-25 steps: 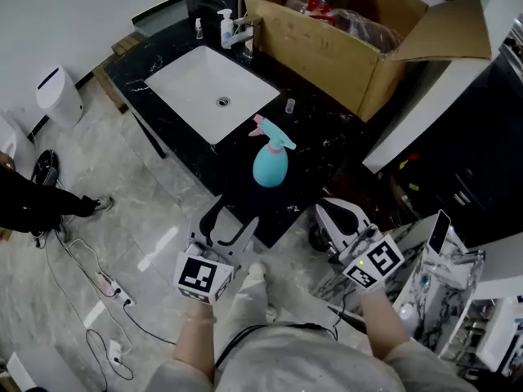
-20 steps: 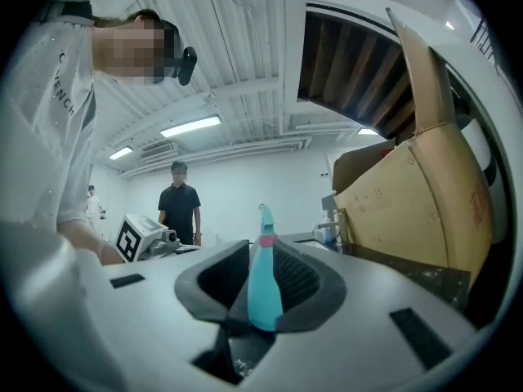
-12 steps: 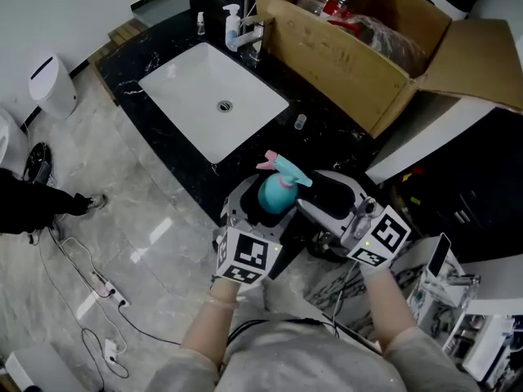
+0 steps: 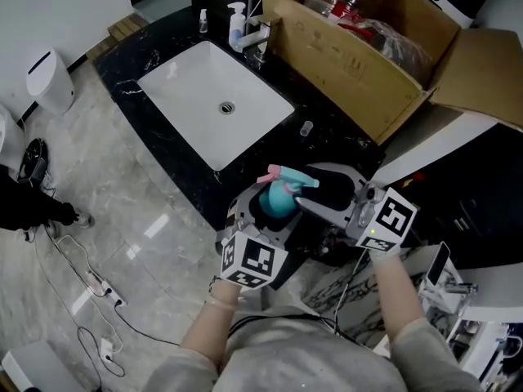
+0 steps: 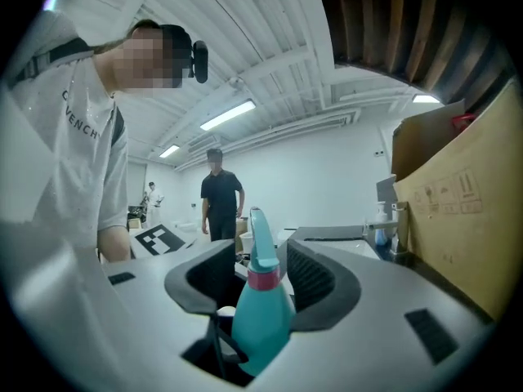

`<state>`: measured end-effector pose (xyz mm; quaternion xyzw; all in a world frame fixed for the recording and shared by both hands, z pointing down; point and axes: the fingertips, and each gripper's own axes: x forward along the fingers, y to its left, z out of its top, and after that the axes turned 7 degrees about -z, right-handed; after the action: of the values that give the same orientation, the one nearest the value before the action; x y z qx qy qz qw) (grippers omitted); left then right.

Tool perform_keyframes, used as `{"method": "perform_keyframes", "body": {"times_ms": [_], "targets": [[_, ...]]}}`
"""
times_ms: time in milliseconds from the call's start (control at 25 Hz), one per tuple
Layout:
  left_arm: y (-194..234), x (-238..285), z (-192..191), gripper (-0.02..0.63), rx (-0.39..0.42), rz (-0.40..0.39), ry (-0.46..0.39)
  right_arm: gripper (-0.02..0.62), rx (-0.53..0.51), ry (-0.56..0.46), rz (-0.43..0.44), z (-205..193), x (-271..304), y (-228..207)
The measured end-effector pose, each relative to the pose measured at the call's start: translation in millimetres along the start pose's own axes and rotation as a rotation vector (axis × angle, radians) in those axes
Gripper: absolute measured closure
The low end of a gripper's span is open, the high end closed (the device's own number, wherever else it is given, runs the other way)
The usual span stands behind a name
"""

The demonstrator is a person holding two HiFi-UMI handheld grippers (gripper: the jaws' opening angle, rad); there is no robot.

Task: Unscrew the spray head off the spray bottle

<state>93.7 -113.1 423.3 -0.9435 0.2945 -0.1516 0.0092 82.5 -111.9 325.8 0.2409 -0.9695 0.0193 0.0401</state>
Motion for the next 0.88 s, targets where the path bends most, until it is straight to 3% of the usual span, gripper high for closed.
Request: {"method": "perform_keyframes", "body": {"times_ms": [200,280,560,760,840,880], "targets": [[-2.5,-2.0,-0.4,0.267,0.028,-0.147,0.029,0.43,-0.045,0.052,0.082,1.4,11.9,4.8],[-3.0,-3.6,-1.2,0.27,0.041,-0.203,0.035,0.495,-0.058,0.06,0.085,2.5,14.5,6.0],[-10.1,-12.5,-4.6,0.275,0.089,-0.47,0.027,0.503,-0.017,0.098,0.17,1.4,13.2,14.1],[-14.0,-19.2,-4.0,0.275,0.072,-0.717,0.011,0.503,0.032,0.092,0.29,0.8,9.6,19.9],[-11.2,-19.4,-4.9,0.275,0.036,-0.766,0.019,0.503,0.036,0.085,0.289,2.7,12.1,19.1],[-7.8,-18.4,-5.4,0.273,0.021,-0.75,0.024,0.503,0.029,0.085,0.262,3.3,13.7,17.0]]}}
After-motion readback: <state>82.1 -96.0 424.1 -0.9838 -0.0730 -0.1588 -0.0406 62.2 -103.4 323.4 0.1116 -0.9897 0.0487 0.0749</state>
